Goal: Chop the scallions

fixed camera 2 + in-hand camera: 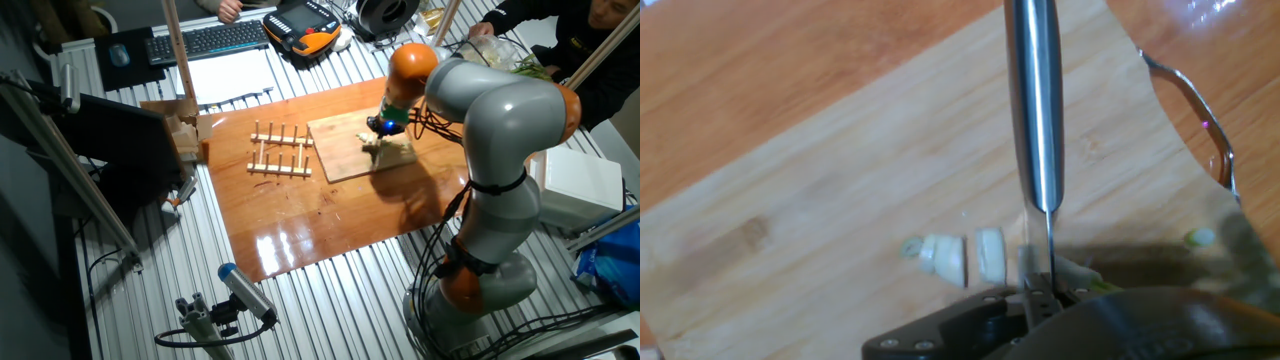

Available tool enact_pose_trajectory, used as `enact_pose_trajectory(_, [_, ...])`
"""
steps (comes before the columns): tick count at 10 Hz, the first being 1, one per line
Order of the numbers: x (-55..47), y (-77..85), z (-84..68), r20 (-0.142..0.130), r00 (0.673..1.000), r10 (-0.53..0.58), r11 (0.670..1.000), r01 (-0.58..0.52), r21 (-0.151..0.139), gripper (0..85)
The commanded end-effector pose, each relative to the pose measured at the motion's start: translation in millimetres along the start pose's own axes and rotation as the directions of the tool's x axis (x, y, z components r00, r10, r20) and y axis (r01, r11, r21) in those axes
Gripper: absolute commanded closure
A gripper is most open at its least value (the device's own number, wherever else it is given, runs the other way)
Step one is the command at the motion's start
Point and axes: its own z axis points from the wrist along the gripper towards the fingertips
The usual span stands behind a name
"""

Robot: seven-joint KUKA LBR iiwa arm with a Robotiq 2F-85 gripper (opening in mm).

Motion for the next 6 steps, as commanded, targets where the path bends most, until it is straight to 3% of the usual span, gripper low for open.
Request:
enact_pose_trajectory(1, [-6.5, -1.0, -7.3, 0.012, 1.000, 0.016, 1.000, -0.016, -0.004, 85.0])
enact_pose_trajectory(2, [-6.4, 0.6, -10.2, 0.004, 0.999, 0.033, 0.999, -0.033, -0.020, 85.0])
enact_pose_trajectory(6, [-6.8, 12.2, -24.0, 0.002, 0.998, 0.062, 0.998, -0.062, 0.001, 85.0])
